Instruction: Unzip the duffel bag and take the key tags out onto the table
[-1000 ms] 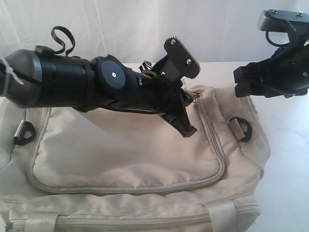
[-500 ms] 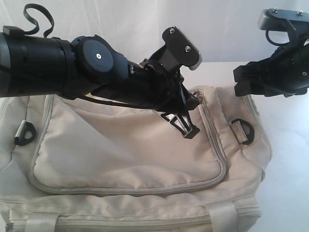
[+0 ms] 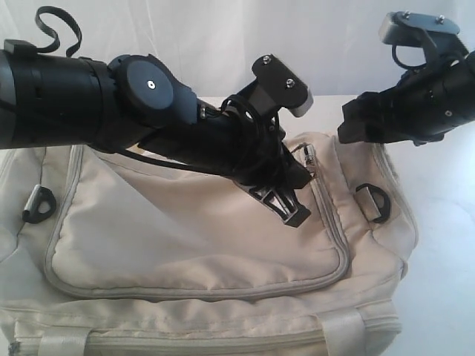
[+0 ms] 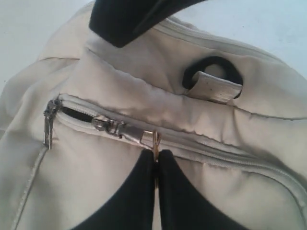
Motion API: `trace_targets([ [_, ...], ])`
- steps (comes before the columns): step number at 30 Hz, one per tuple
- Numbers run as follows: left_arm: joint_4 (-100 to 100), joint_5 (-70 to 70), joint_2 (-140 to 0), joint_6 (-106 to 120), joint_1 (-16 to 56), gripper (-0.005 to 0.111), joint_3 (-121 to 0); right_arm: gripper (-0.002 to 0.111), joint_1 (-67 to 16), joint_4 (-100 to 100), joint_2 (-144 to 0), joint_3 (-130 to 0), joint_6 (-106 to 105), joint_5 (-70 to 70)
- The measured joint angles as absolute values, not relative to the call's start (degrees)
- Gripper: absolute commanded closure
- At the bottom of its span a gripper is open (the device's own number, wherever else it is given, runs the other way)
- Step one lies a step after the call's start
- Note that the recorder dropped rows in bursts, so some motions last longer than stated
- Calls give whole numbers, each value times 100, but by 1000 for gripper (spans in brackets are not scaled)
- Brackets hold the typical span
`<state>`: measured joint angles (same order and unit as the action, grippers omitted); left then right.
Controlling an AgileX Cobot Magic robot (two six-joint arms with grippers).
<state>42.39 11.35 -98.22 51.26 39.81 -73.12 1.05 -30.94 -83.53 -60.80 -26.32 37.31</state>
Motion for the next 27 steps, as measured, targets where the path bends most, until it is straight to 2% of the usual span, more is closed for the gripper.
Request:
trace_targets([
  [3,4239,1172,-9822,5126,3981,107,-7312,40,105,-3131,-8624,-6080,-2674,3705],
  [5,4239,1172,-9822,5126,3981,107,-7312,44,105,-3264,-8758,-6080,-2756,3705],
  [10,4239,1180,-9822,5126,3981,107,-7312,77,105,-3463,-8813,-6080,-2873,3716],
  [16,4274,1250,-9822,5111,3981,107,-7312,108,105,-3473,-8825,-6080,-2897,3707],
  [27,4362,1749,-9694,5098,3981,107,-7312,108,105,-3534,-8930,-6080,-2952,3657],
])
